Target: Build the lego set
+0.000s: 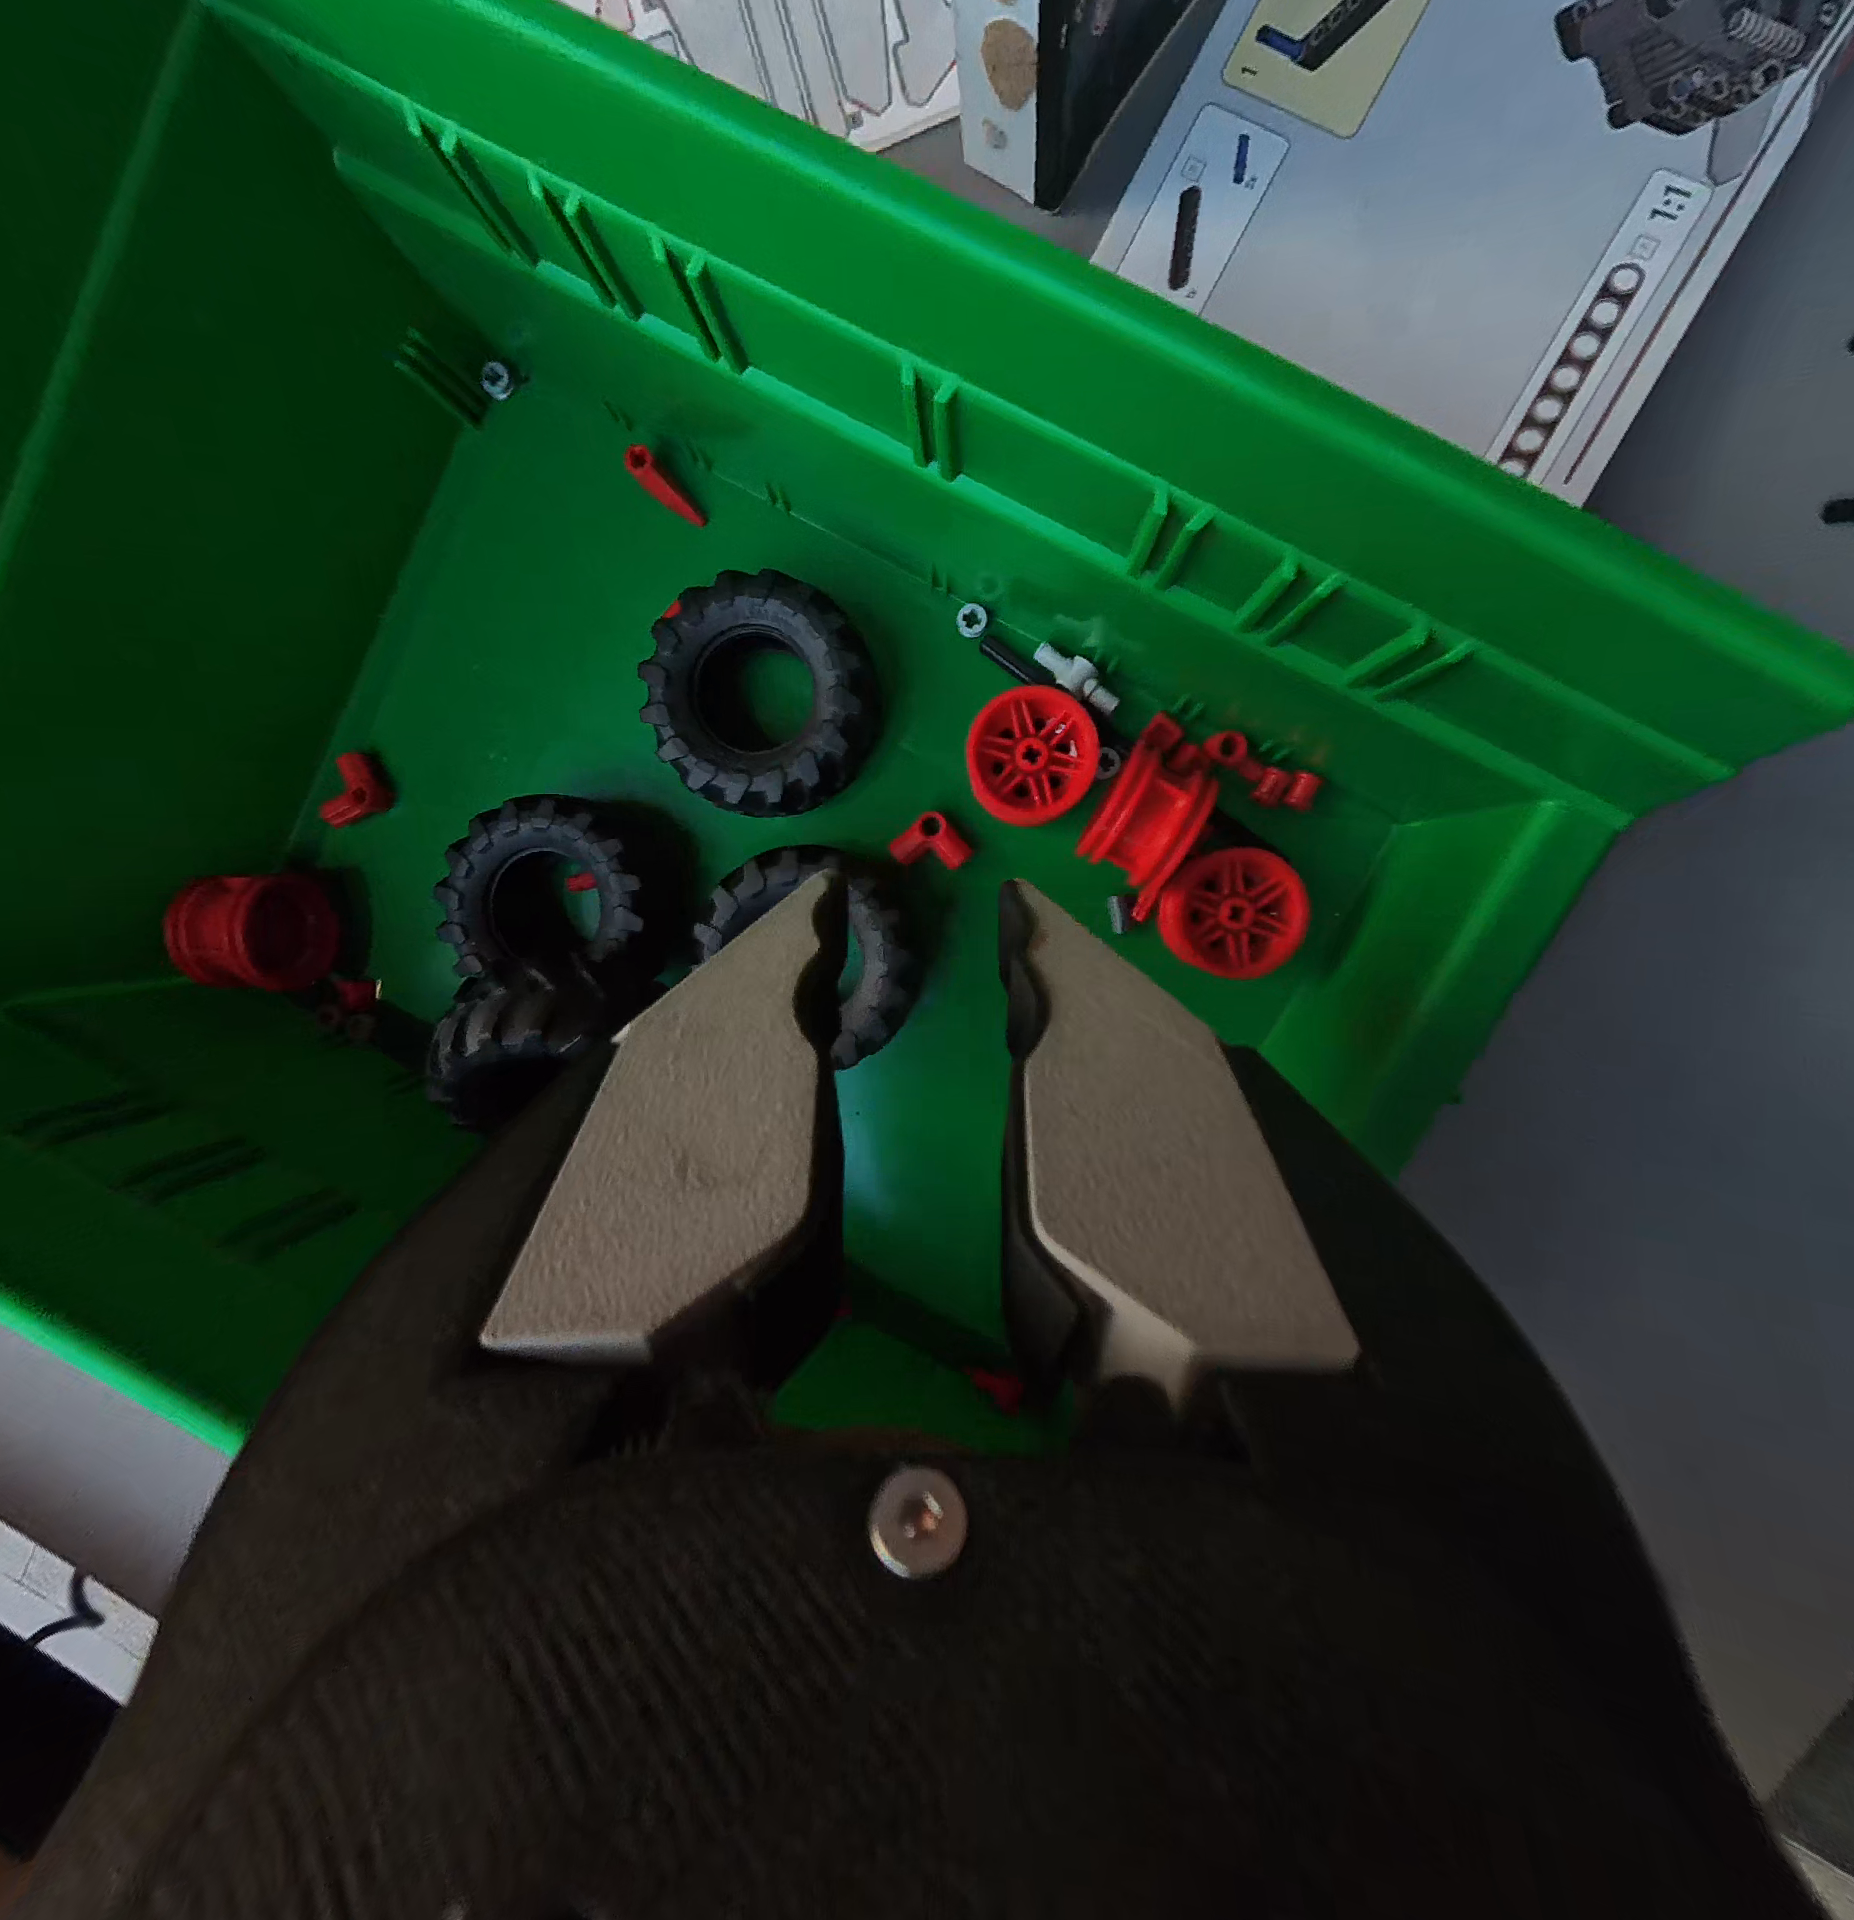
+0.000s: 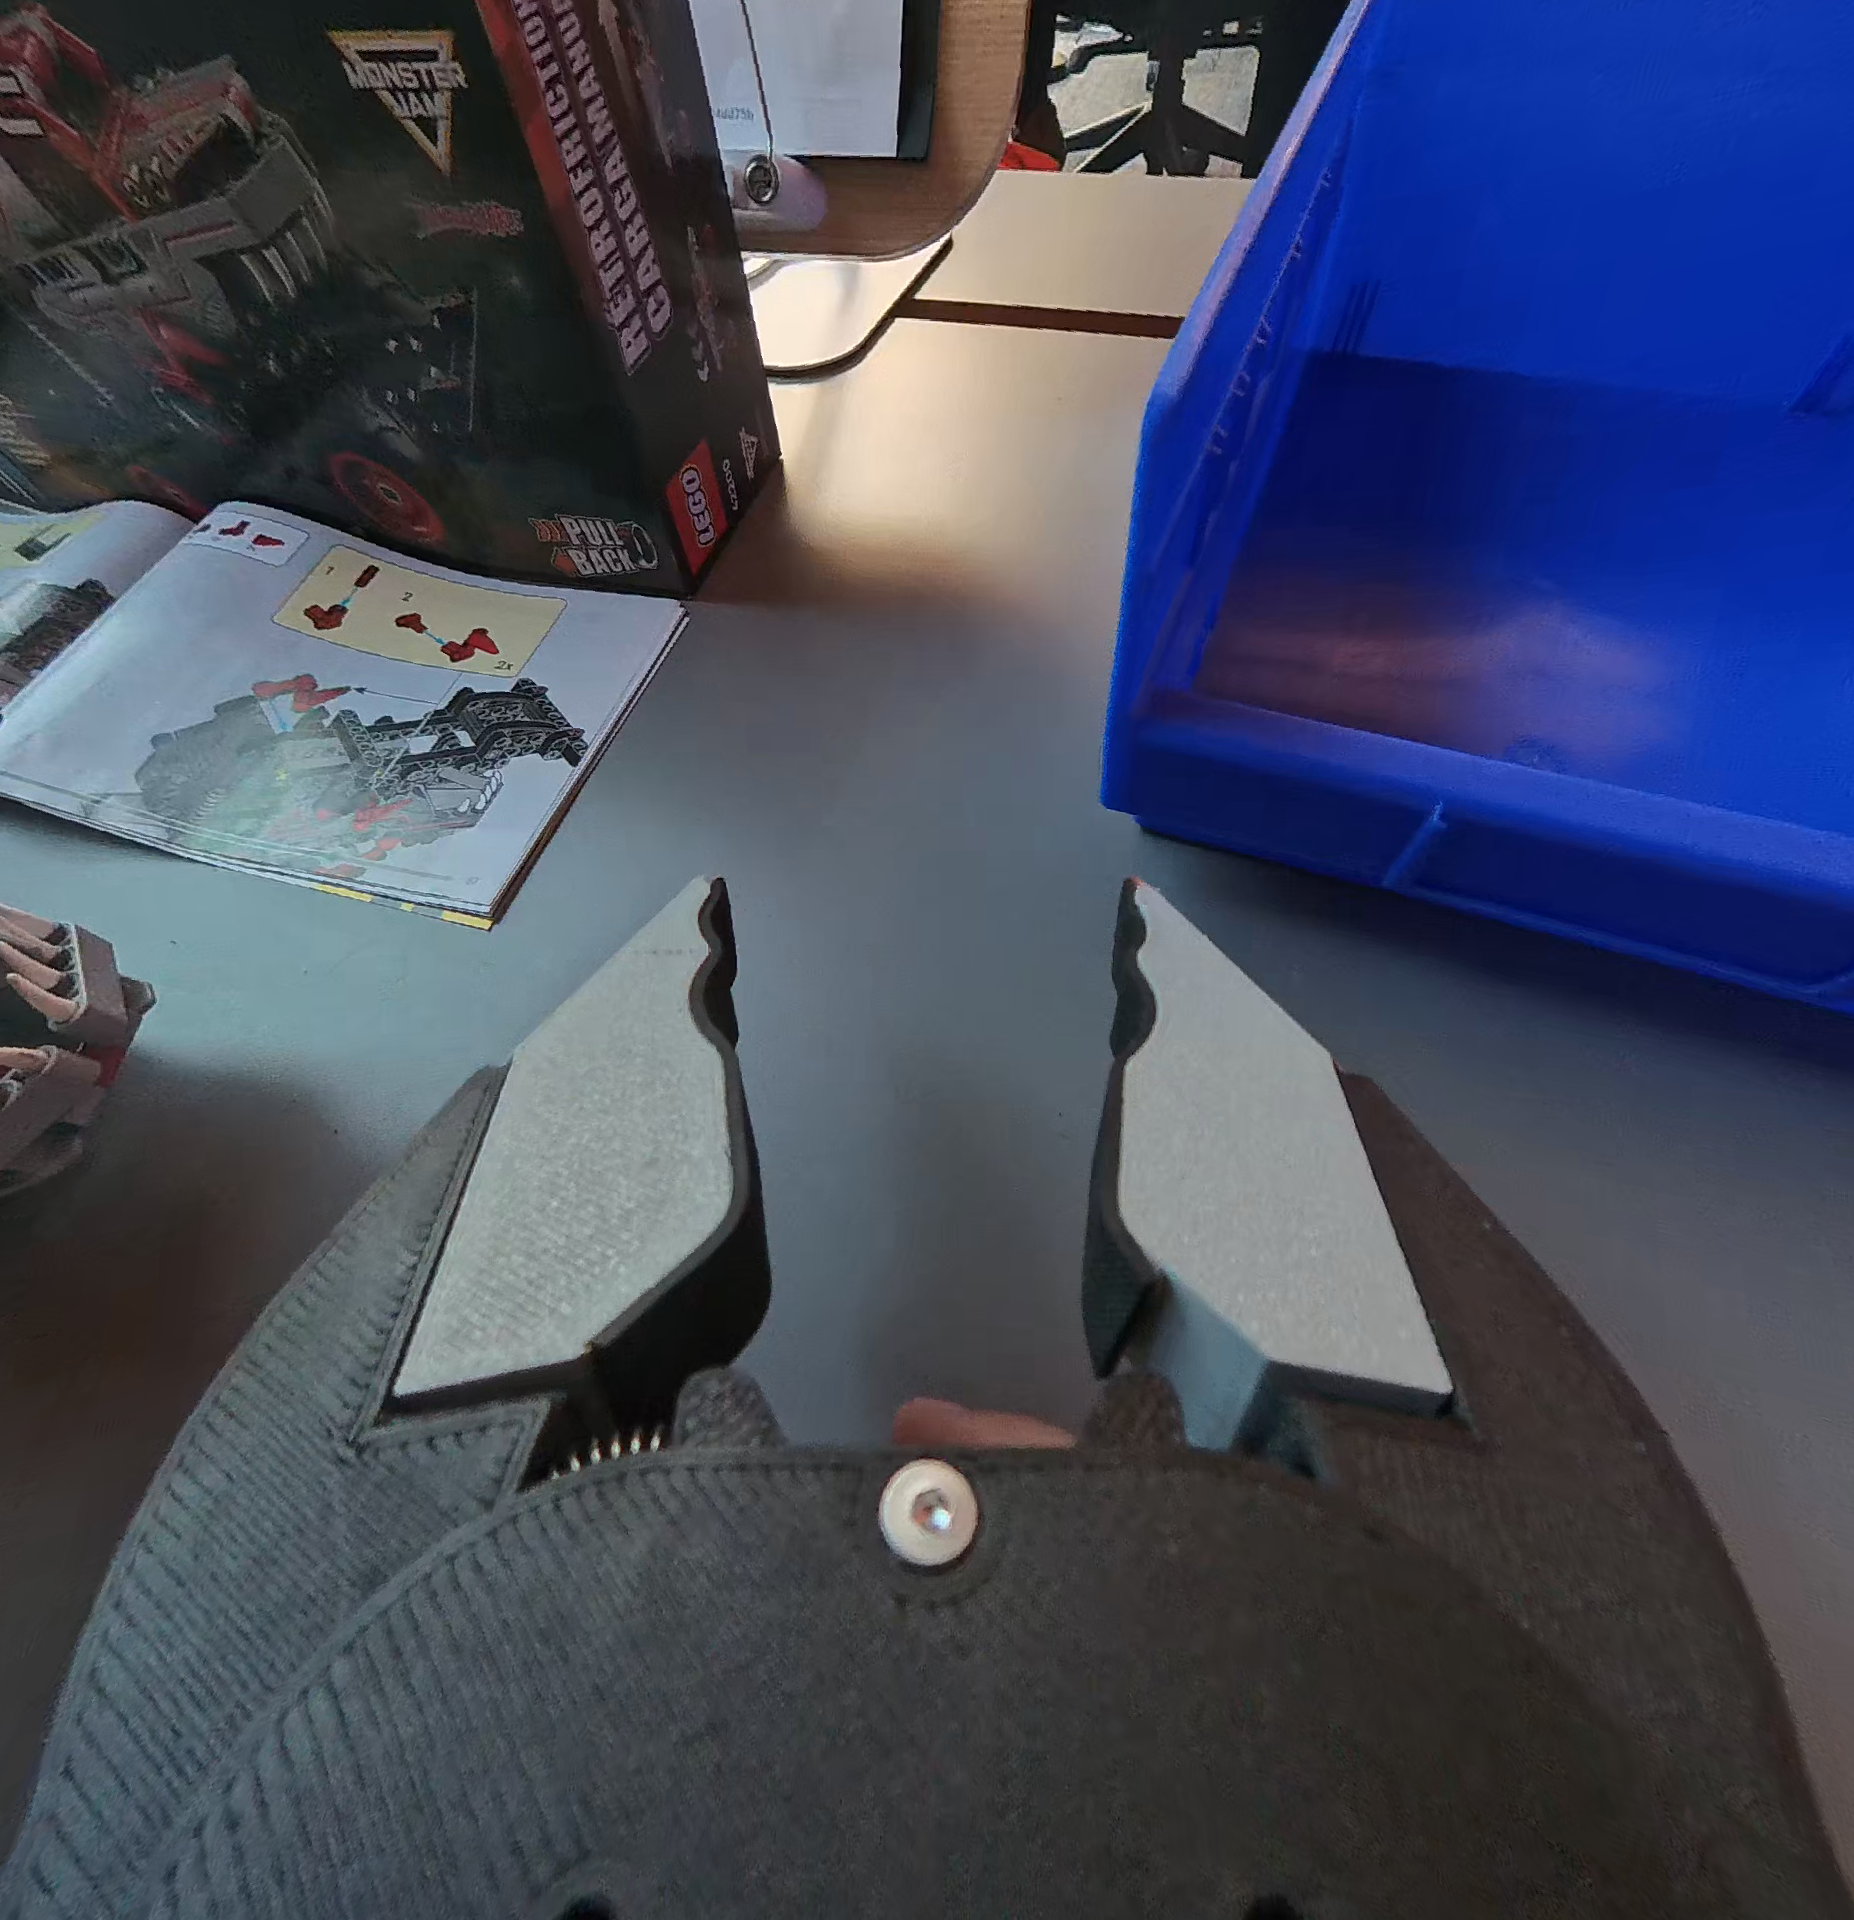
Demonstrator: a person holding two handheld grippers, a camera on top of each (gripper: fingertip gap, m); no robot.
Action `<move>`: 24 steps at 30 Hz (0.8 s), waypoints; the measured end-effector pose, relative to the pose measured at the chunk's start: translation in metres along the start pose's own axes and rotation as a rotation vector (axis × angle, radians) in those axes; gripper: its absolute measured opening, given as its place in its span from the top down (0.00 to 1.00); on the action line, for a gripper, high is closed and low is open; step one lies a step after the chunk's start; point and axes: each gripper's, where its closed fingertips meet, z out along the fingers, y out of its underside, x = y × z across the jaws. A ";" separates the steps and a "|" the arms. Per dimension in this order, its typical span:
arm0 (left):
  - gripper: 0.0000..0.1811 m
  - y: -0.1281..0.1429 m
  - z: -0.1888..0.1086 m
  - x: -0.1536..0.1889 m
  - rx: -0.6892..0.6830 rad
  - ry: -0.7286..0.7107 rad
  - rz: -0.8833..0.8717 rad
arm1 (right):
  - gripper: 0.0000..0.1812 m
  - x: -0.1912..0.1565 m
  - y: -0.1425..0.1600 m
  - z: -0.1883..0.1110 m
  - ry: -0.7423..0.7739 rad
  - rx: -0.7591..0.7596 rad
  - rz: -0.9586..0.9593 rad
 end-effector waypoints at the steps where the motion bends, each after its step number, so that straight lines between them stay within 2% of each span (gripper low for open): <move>1: 0.86 0.000 -0.002 -0.002 0.005 -0.008 -0.007 | 0.61 0.000 0.001 0.000 0.000 -0.005 -0.003; 3: 0.85 0.004 -0.009 -0.012 -0.010 -0.047 -0.017 | 0.60 -0.001 0.001 0.001 0.001 -0.011 -0.010; 6: 0.85 0.019 -0.041 -0.042 -0.095 -0.190 -0.006 | 0.60 -0.001 0.002 0.002 0.008 -0.019 -0.018; 9: 0.85 0.040 -0.058 -0.047 -0.220 -0.172 -0.012 | 0.60 0.000 0.003 0.003 0.015 -0.027 -0.020; 12: 0.85 0.050 -0.049 -0.034 -0.296 -0.104 0.029 | 0.60 0.000 0.004 0.003 0.024 -0.030 -0.026; 16: 0.86 0.065 -0.033 -0.033 -0.423 -0.121 0.107 | 0.61 0.000 0.003 0.003 0.025 -0.028 -0.029; 24: 0.85 0.074 -0.016 -0.032 -0.463 -0.097 0.092 | 0.60 0.000 0.004 0.003 0.020 -0.031 -0.028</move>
